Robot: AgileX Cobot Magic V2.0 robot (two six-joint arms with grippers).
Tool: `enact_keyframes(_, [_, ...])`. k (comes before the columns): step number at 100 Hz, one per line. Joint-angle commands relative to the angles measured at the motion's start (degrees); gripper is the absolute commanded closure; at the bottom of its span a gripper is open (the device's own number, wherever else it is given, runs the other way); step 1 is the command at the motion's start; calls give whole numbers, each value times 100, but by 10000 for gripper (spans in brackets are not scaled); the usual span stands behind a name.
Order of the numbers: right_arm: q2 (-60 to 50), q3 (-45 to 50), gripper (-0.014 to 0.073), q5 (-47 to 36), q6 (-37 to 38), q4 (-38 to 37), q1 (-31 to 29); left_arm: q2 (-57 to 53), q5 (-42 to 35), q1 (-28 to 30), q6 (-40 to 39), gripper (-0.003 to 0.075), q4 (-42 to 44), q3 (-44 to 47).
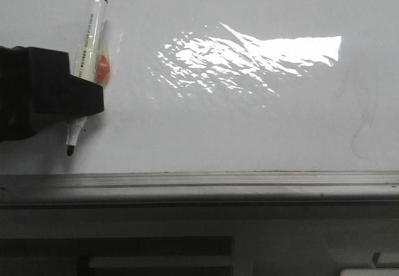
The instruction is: Write number 9 on whiteboard
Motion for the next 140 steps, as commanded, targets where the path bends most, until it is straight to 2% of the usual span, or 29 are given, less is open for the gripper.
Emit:
enact_keyframes(1, [148, -262, 661, -273, -50, 11, 266, -8, -198, 12, -4, 741, -172, -112])
enact_keyframes(18, [480, -617, 660, 100, -128, 11, 1052, -45, -132, 12, 187, 741, 318, -112])
enact_keyframes(29, [829, -990, 643, 252, -143, 11, 1575, -236, -46, 12, 576, 741, 600, -112])
enact_keyframes(43, [1332, -1523, 526, 252, -297, 65, 2294, -636, 63, 12, 1328, 741, 722, -112])
enact_keyframes(58, [2005, -2060, 380, 302, -371, 65, 3114, -1066, 267, 12, 2119, 741, 1431, -112])
enact_keyframes(78, [2936, -2601, 362, 149, -779, 65, 4236, -1126, 893, 0, 2444, 741, 2398, -112])
enact_keyframes(91, [3551, -2815, 328, -305, -884, 65, 4925, -1126, 891, -2, 2444, 741, 3018, -125])
enact_keyframes(105, [4130, -3065, 240, -595, -884, 65, 5318, -1126, 891, -2, 2444, 741, 3488, -125])
enact_keyframes(140, [5210, -3861, 244, -527, -884, 90, 5666, -1126, 891, -2, 2444, 741, 3670, -125])
